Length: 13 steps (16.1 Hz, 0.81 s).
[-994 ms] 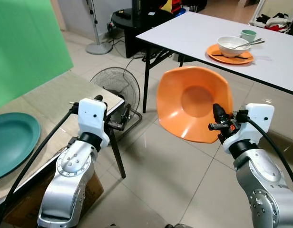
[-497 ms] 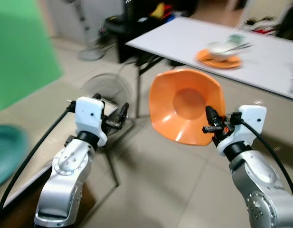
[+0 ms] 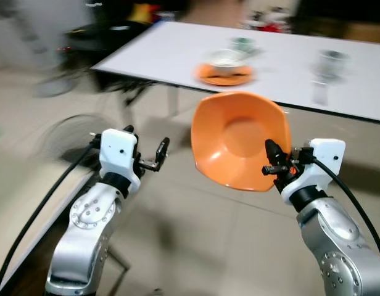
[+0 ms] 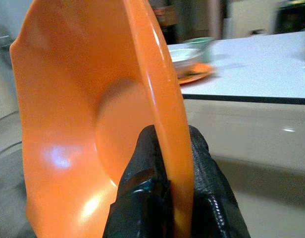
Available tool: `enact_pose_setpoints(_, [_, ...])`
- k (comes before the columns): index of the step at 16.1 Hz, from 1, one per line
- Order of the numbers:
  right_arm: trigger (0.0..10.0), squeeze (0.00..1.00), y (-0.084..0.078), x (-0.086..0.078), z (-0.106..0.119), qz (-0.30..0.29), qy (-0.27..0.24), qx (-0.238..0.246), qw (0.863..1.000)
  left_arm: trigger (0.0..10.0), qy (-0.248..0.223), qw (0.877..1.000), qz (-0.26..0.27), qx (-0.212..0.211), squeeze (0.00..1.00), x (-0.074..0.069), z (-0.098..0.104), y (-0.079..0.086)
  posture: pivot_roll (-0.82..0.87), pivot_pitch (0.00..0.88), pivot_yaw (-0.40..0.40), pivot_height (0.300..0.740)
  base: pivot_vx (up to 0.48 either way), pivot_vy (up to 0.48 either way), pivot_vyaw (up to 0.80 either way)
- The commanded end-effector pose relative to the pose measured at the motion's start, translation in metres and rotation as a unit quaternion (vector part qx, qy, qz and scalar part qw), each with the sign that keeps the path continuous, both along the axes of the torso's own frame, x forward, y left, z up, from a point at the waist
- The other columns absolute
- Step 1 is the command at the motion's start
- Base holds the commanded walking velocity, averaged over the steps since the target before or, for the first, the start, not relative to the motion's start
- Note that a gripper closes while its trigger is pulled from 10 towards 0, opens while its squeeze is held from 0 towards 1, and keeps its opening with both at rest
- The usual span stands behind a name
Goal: Setting the table
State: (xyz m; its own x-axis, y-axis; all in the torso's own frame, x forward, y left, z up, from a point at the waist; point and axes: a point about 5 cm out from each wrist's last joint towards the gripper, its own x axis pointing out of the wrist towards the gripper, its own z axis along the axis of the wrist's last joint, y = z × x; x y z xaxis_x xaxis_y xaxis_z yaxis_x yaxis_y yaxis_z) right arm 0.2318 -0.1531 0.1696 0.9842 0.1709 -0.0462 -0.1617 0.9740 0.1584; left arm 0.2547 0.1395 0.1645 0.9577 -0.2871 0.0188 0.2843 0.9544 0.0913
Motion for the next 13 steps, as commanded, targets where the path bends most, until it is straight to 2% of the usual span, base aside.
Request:
enact_pose_setpoints(1, [10.0, 0.00, -0.0040, -0.0010, 0.0109, -0.008, -0.025, -0.001, 1.000, 10.0, -0.008, 1.000, -0.017, -0.004, 0.00, -0.0004, 0.0047, -0.0061, 0.08, 0.000, 0.027, 0.740, 0.296, 0.000, -0.80])
enact_pose_setpoints(13, [10.0, 0.00, -0.0093, -0.0015, 0.0107, -0.032, -0.020, 0.016, 0.999, 10.0, -0.005, 1.000, -0.018, -0.004, 0.00, 0.0018, 0.0032, -0.0059, 0.07, 0.000, 0.035, 0.740, 0.296, 0.000, -0.80])
